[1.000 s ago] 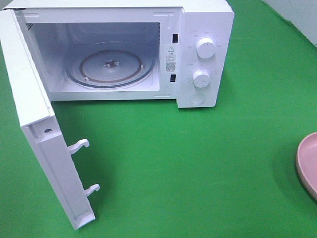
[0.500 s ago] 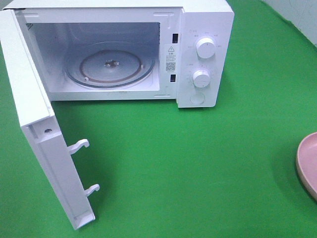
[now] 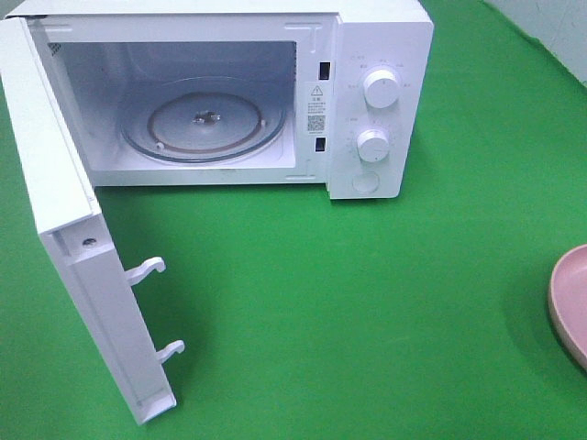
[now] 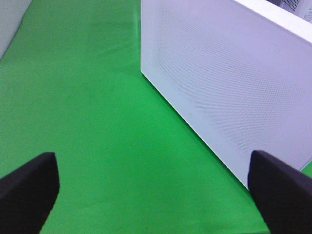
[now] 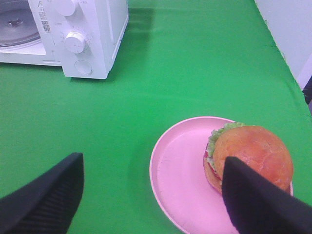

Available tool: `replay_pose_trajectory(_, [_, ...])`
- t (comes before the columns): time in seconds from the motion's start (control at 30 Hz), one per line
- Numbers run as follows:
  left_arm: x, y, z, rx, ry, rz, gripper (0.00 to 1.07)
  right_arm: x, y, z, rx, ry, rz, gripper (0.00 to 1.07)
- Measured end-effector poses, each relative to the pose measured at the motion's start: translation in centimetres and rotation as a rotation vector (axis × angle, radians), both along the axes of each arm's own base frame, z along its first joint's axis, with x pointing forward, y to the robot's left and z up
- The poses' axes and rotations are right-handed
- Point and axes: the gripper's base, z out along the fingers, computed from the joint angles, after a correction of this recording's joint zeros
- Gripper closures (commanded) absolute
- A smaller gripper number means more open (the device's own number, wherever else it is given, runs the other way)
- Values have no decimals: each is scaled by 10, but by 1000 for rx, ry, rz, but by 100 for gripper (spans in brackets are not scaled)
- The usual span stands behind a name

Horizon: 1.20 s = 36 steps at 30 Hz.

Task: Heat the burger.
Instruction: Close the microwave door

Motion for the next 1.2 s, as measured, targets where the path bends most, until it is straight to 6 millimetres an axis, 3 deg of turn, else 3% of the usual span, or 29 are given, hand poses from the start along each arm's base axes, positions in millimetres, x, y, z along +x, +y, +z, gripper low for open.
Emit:
replay_pose_trajectory(0.47, [3, 0, 0, -7, 21, 3, 9, 0, 0, 0, 0, 0, 0, 33])
replay_pose_trajectory(0.7, [20, 1, 21, -60, -53, 32, 24, 0, 0, 0, 0, 0, 0, 33])
replay_pose_trajectory(0.73, [24, 1, 22, -62, -53, 35, 34, 0, 0, 0, 0, 0, 0, 33])
replay_pose_trajectory(0.77, [24, 1, 22, -62, -53, 35, 34, 0, 0, 0, 0, 0, 0, 33])
replay_pose_trajectory(0.8, [30, 2, 25, -65, -56, 39, 44, 0, 0, 0, 0, 0, 0, 33])
replay_pose_trajectory(0.83, [30, 2, 25, -65, -56, 39, 44, 0, 0, 0, 0, 0, 0, 33])
replay_pose_trajectory(0.87, [39, 2, 26, -69, -48, 43, 56, 0, 0, 0, 0, 0, 0, 33])
replay_pose_trajectory(0.9, [39, 2, 26, -69, -48, 43, 56, 0, 0, 0, 0, 0, 0, 33])
replay_pose_trajectory(0.97, [55, 2, 27, -88, -19, 46, 82, 0, 0, 0, 0, 0, 0, 33])
replay_pose_trajectory(1.0, [55, 2, 27, -88, -19, 46, 82, 0, 0, 0, 0, 0, 0, 33])
replay_pose_trajectory(1.03, [62, 2, 28, -92, -13, 51, 97, 0, 0, 0, 0, 0, 0, 33])
replay_pose_trajectory(1.07, [62, 2, 28, -92, -13, 51, 97, 0, 0, 0, 0, 0, 0, 33])
replay_pose_trajectory(1.1, [65, 3, 29, -93, -20, 54, 105, 0, 0, 0, 0, 0, 0, 33])
replay_pose_trajectory(1.2, [74, 4, 31, -97, -41, 63, 107, 0, 0, 0, 0, 0, 0, 33])
